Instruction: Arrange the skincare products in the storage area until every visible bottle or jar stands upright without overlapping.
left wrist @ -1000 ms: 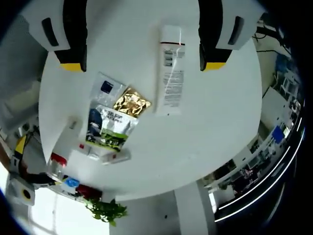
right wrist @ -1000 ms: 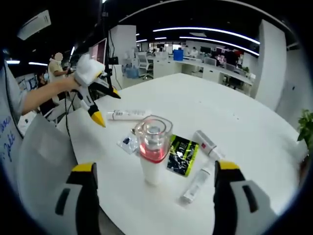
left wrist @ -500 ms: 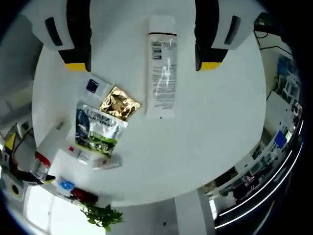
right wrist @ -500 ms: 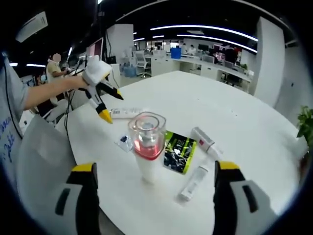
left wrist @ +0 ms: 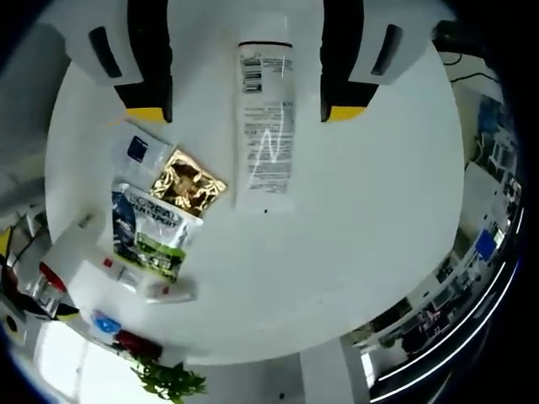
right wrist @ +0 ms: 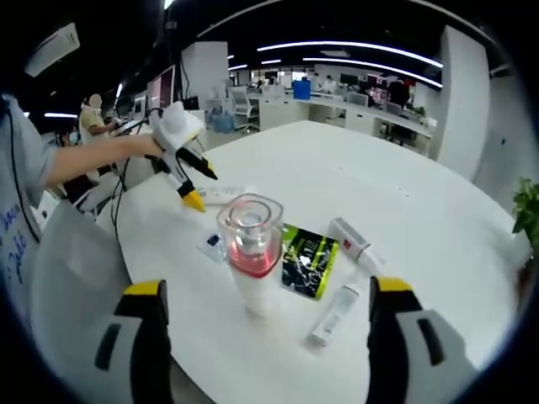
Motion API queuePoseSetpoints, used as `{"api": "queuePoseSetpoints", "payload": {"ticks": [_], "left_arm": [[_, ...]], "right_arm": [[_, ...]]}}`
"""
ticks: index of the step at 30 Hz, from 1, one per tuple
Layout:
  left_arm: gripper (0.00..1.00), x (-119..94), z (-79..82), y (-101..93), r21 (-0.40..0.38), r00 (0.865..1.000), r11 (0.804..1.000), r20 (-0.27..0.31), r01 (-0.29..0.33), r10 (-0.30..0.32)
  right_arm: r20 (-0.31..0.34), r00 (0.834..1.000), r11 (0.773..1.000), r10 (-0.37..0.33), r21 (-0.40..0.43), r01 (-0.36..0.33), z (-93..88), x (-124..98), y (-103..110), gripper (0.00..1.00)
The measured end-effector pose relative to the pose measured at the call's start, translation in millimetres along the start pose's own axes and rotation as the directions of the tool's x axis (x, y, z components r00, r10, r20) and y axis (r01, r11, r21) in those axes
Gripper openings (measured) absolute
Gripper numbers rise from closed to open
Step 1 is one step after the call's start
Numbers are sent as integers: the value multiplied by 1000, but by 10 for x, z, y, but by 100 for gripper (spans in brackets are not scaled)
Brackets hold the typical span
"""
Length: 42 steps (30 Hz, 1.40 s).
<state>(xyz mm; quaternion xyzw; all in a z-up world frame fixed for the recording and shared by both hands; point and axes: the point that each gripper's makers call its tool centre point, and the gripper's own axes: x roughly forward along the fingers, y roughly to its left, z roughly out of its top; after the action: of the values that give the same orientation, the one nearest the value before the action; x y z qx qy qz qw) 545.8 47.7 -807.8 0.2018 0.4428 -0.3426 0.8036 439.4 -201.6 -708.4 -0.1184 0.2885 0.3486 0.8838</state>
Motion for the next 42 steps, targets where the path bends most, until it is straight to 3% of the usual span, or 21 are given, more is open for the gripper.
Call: {"api": "queuePoseSetpoints", "payload": {"ticks": [14,28,34,38,40,42], "left_arm": [[49,148,-33,5,-9,997,999,-55,45,-46],[31,178,-79,62,-7,996,1000,-84,30,-30],[29,176,-95,59,-26,996,999,-88,32,-34],[28,158,-92,46,-5,997,1000,-74,28,-28],[28,134,-69,86,70,998,997,-58,-8,12],[27,114,-91,44,65,998,998,-67,0,4]], "right_arm": [[-8,1000,1000,-3,18,3,-27,5,-52,100],[-1,1000,999,-6,41,6,-47,7,-92,97],[-1,1000,999,-4,39,4,-52,-6,-64,97],[0,1000,999,-3,43,3,-61,-22,-46,97],[0,1000,999,-6,43,6,-66,-30,-45,97],[2,1000,999,-8,46,7,-66,-36,-38,97]]}}
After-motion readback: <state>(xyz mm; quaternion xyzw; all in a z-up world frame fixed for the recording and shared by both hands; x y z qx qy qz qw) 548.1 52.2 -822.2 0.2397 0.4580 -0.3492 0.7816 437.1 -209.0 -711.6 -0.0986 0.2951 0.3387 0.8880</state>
